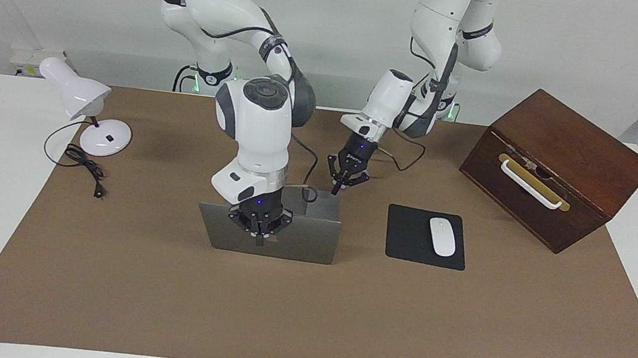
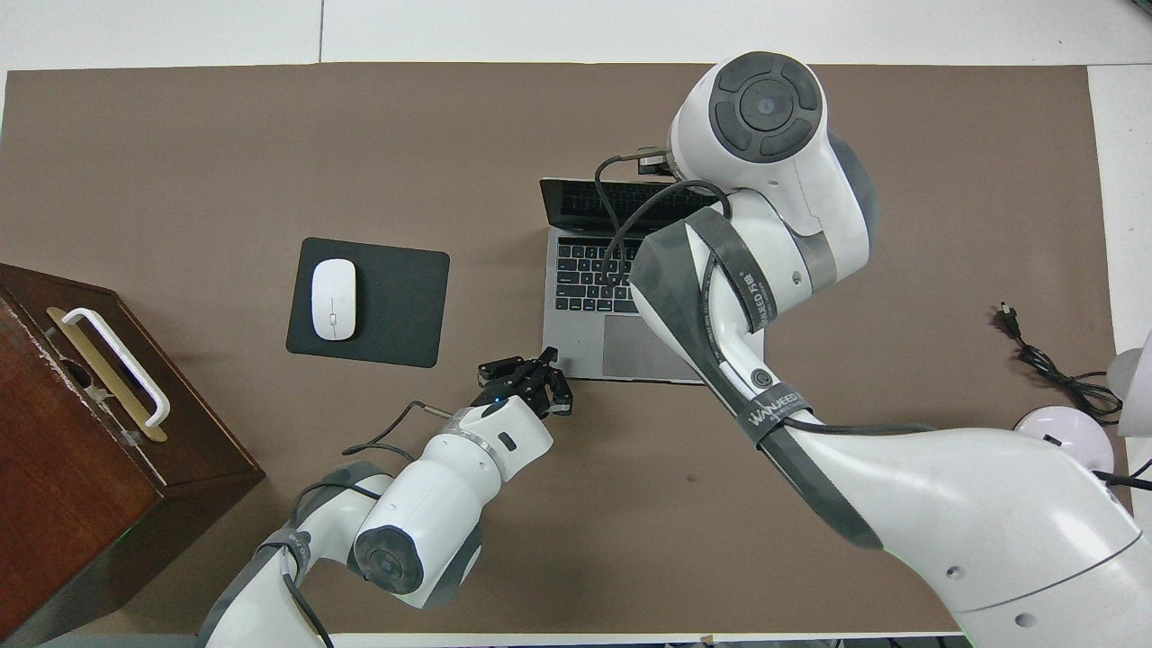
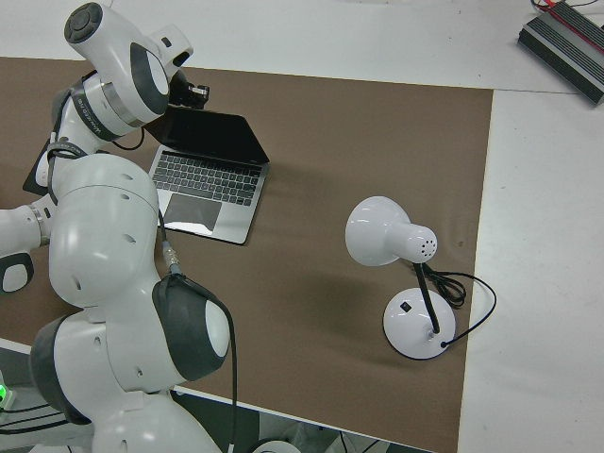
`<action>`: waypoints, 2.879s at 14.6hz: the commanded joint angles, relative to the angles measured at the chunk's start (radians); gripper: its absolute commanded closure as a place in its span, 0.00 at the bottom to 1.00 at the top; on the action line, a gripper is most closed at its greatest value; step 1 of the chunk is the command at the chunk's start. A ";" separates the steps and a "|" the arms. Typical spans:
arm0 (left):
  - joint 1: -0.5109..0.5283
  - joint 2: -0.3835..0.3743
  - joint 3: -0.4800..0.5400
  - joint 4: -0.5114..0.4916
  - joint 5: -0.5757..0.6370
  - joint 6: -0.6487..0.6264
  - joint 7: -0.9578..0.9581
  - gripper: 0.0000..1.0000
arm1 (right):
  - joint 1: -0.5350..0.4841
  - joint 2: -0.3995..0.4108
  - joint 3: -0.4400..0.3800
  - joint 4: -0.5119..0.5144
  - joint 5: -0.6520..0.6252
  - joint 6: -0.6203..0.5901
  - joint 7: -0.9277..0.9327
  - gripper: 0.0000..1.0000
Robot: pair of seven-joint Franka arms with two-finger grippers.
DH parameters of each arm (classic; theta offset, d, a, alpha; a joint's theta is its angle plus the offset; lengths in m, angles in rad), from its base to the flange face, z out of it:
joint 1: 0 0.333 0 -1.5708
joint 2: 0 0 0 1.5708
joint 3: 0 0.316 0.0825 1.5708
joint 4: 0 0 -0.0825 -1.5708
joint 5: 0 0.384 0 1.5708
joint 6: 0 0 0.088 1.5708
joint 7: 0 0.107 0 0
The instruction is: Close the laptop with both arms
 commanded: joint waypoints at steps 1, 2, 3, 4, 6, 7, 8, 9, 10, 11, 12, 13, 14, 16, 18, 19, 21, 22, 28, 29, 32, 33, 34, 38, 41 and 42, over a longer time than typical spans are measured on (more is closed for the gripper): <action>-0.008 0.047 0.010 0.031 -0.014 0.013 0.033 1.00 | -0.016 -0.028 0.012 -0.024 -0.015 -0.043 -0.056 1.00; -0.009 0.049 0.010 0.032 -0.014 0.013 0.033 1.00 | -0.016 -0.028 0.012 -0.018 -0.009 -0.072 -0.062 1.00; -0.009 0.064 0.010 0.042 -0.014 0.013 0.033 1.00 | -0.016 -0.030 0.015 -0.007 -0.006 -0.104 -0.064 1.00; -0.009 0.079 0.010 0.055 -0.015 0.013 0.033 1.00 | -0.016 -0.030 0.018 0.004 0.002 -0.145 -0.064 1.00; -0.015 0.095 0.010 0.060 -0.018 0.013 0.032 1.00 | -0.019 -0.047 0.018 0.005 0.057 -0.198 -0.067 1.00; -0.015 0.098 0.010 0.060 -0.020 0.013 0.032 1.00 | -0.031 -0.051 0.020 0.005 0.080 -0.228 -0.078 1.00; -0.017 0.099 0.010 0.060 -0.020 0.015 0.032 1.00 | -0.043 -0.054 0.021 0.007 0.106 -0.258 -0.094 1.00; -0.017 0.099 0.010 0.060 -0.020 0.013 0.032 1.00 | -0.048 -0.065 0.020 0.007 0.127 -0.270 -0.107 1.00; -0.017 0.099 0.010 0.060 -0.018 0.013 0.033 1.00 | -0.060 -0.067 0.020 0.007 0.140 -0.284 -0.127 1.00; -0.018 0.099 0.010 0.060 -0.020 0.013 0.033 1.00 | -0.072 -0.067 0.021 0.007 0.143 -0.302 -0.136 1.00; -0.018 0.099 0.010 0.059 -0.018 0.013 0.033 1.00 | -0.079 -0.068 0.021 0.007 0.152 -0.336 -0.139 1.00; -0.018 0.099 0.010 0.059 -0.018 0.013 0.033 1.00 | -0.089 -0.068 0.023 0.008 0.175 -0.380 -0.144 1.00; -0.018 0.099 0.010 0.056 -0.015 0.013 0.042 1.00 | -0.100 -0.070 0.021 0.016 0.207 -0.428 -0.154 1.00; -0.017 0.099 0.010 0.045 -0.015 0.013 0.087 1.00 | -0.126 -0.073 0.021 0.018 0.246 -0.500 -0.168 1.00; -0.014 0.101 0.012 0.033 -0.017 0.013 0.117 1.00 | -0.141 -0.076 0.021 0.008 0.249 -0.515 -0.208 1.00; -0.014 0.101 0.012 0.034 -0.017 0.013 0.127 1.00 | -0.152 -0.080 0.021 0.002 0.249 -0.511 -0.220 1.00; -0.015 0.103 0.012 0.033 -0.017 0.013 0.128 1.00 | -0.155 -0.079 0.021 0.001 0.249 -0.506 -0.222 1.00; -0.015 0.103 0.012 0.034 -0.017 0.013 0.134 1.00 | -0.154 -0.079 0.021 -0.007 0.249 -0.499 -0.223 1.00; -0.015 0.103 0.013 0.033 -0.017 0.013 0.156 1.00 | -0.152 -0.076 0.021 -0.056 0.249 -0.421 -0.226 1.00; -0.015 0.103 0.013 0.033 -0.017 0.013 0.156 1.00 | -0.152 -0.076 0.021 -0.074 0.250 -0.404 -0.226 1.00; -0.014 0.110 0.013 0.029 -0.017 0.013 0.183 1.00 | -0.151 -0.077 0.021 -0.126 0.250 -0.338 -0.228 1.00; -0.014 0.113 0.013 0.029 -0.017 0.013 0.183 1.00 | -0.151 -0.079 0.021 -0.142 0.250 -0.319 -0.228 1.00; -0.014 0.113 0.013 0.029 -0.017 0.013 0.183 1.00 | -0.151 -0.076 0.021 -0.147 0.250 -0.315 -0.228 1.00; -0.014 0.116 0.013 0.029 -0.017 0.013 0.185 1.00 | -0.148 -0.071 0.021 -0.192 0.250 -0.237 -0.228 1.00; -0.014 0.121 0.013 0.029 -0.017 0.013 0.185 1.00 | -0.148 -0.059 0.021 -0.216 0.250 -0.197 -0.228 1.00; -0.014 0.121 0.013 0.029 -0.017 0.013 0.185 1.00 | -0.146 -0.058 0.021 -0.225 0.250 -0.178 -0.228 1.00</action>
